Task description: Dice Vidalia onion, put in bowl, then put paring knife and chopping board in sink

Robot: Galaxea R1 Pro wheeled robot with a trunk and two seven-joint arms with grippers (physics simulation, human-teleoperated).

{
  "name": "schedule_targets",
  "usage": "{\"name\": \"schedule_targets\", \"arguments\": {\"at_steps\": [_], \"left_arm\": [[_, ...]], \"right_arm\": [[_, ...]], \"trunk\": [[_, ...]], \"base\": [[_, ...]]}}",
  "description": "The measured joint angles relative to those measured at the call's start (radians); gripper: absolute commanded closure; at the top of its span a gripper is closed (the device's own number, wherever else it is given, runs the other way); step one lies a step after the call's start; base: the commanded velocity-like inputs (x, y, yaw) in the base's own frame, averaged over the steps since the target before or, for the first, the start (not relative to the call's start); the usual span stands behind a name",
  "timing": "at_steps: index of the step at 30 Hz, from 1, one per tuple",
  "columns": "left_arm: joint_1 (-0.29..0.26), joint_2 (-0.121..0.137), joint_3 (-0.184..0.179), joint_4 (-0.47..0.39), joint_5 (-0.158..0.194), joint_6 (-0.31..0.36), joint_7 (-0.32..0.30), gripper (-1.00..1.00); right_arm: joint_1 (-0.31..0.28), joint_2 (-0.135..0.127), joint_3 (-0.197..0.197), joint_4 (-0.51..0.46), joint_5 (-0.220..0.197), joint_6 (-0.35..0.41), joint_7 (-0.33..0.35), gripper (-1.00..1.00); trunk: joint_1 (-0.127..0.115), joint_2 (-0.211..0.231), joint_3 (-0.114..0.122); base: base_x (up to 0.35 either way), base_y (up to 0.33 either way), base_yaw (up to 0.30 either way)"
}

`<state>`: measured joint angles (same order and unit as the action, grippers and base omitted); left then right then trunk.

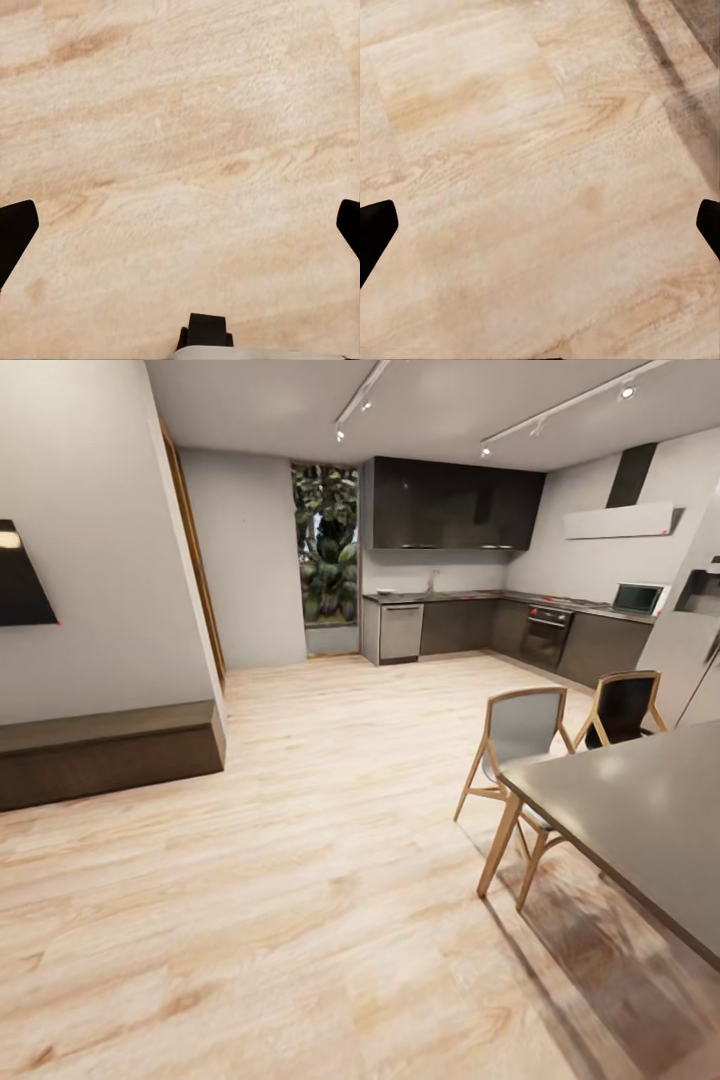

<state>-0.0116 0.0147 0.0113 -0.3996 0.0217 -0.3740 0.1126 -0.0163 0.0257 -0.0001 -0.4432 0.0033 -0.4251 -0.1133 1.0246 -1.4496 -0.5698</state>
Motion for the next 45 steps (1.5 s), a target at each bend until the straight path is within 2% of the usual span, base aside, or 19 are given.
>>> {"name": "schedule_targets", "arguments": {"at_steps": [10,22,45], "left_arm": [[0.000,0.001,0.000,0.000,0.001,0.000,0.001,-1.00],[0.000,0.001,0.000,0.000,0.001,0.000,0.001,-1.00],[0.000,0.001,0.000,0.002,0.002,0.000,0.000,-1.00]], "right_arm": [[0.000,0.000,0.000,0.001,-0.001,-0.013,0.000,-1.00],[0.000,0.000,-0.001,0.003,-0.001,-0.014,-0.001,-1.00],[0.000,0.000,-0.001,0.002,-0.002,-0.015,-0.001,-1.00]], "trunk": [[0.000,0.000,0.000],[0.000,0.000,-0.007],[0.000,0.000,-0.008]], "base": [[0.243,0.000,0.009],[0.239,0.000,0.145],[0.255,0.000,0.005]]}}
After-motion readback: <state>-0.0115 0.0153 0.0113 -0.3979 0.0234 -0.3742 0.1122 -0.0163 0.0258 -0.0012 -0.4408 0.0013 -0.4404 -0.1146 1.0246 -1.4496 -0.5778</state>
